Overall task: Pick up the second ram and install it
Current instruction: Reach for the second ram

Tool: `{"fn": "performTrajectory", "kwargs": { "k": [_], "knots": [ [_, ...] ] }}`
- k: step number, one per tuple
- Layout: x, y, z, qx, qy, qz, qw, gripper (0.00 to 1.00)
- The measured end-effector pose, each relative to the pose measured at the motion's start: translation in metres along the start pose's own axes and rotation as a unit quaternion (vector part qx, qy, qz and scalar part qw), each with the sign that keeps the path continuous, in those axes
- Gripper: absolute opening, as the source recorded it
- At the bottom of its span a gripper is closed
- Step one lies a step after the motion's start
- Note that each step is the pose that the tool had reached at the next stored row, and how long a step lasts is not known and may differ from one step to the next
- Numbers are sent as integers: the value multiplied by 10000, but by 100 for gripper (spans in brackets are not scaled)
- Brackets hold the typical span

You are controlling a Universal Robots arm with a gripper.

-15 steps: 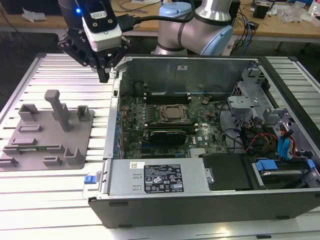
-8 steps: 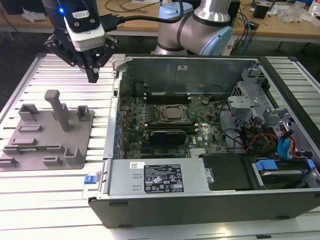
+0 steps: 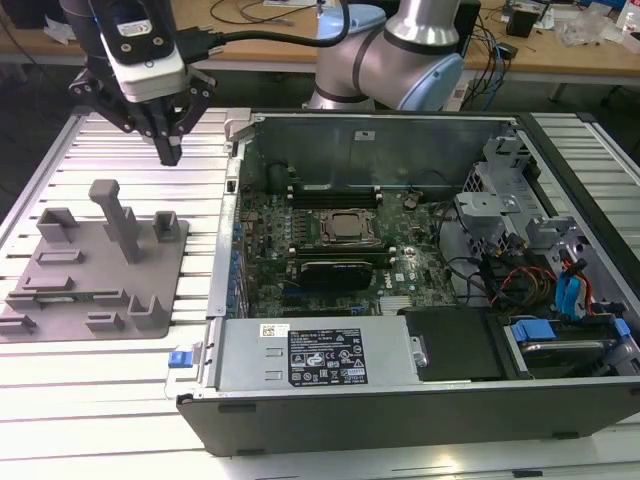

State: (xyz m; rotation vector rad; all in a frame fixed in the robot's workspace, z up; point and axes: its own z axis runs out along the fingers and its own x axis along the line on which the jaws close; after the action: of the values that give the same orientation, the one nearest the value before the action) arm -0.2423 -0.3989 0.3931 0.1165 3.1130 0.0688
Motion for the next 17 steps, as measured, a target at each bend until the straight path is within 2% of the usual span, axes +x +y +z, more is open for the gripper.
{"fn": "performTrajectory", "kwargs": {
  "k": [7,11,15,17],
  "knots": [
    [135,-10,-3,0,-1,0,10000,8],
    [265,-20,-6,-1,-2,0,10000,8],
    [439,-33,-10,-1,-2,0,10000,8],
    [472,-35,-11,0,-2,0,10000,8]
  ]
}}
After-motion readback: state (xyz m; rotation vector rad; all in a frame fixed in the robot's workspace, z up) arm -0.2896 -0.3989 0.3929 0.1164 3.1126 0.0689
